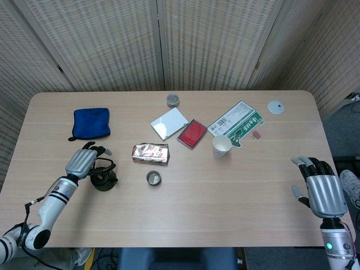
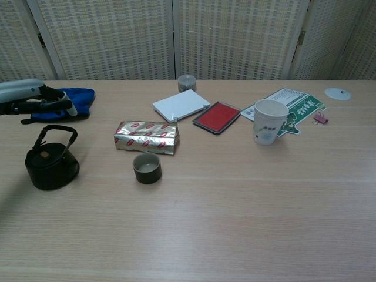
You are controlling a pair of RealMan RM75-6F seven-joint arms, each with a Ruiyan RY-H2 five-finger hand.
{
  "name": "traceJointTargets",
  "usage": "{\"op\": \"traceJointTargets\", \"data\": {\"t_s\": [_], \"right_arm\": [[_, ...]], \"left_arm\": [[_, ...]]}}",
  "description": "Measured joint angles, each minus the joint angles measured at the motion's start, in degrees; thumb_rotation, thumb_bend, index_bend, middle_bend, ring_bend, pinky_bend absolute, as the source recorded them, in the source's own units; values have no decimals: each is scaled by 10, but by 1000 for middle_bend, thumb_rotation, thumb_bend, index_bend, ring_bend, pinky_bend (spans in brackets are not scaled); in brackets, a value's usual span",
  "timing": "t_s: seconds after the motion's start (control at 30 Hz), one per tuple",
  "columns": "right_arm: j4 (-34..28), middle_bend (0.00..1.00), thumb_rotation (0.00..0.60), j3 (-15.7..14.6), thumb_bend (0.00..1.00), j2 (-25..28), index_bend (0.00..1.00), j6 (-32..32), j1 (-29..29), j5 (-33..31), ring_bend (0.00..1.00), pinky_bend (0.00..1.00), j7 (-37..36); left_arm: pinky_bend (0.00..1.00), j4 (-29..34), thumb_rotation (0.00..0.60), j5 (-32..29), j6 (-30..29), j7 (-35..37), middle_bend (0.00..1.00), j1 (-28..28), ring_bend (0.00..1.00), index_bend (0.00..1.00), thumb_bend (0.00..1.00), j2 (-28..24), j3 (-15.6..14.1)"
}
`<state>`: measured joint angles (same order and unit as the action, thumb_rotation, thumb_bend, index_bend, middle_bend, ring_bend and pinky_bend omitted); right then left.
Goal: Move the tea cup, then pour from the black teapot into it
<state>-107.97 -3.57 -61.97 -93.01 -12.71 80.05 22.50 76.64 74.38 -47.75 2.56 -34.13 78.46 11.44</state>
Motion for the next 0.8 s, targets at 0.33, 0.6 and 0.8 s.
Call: {"op": "traceJointTargets", "data": {"t_s": [0.33, 0.6, 0.8], "right_arm": [[5, 237, 600, 17, 249, 3, 236, 12, 19, 6, 183, 252, -13], [14, 237, 600, 28, 249, 1, 236, 28, 28, 10, 183, 252, -29], [23, 237, 600, 36, 249, -1, 236, 37, 35, 10, 183, 252, -41]], "left_arm": [[72, -83, 45, -51, 43, -54, 377, -36, 265, 400, 138, 43, -9], [73, -105, 43, -79, 56, -100, 408, -50, 271, 426, 138, 63, -20], [72, -97, 43, -96, 54, -128, 463, -53, 298, 474, 138, 61, -27]]}}
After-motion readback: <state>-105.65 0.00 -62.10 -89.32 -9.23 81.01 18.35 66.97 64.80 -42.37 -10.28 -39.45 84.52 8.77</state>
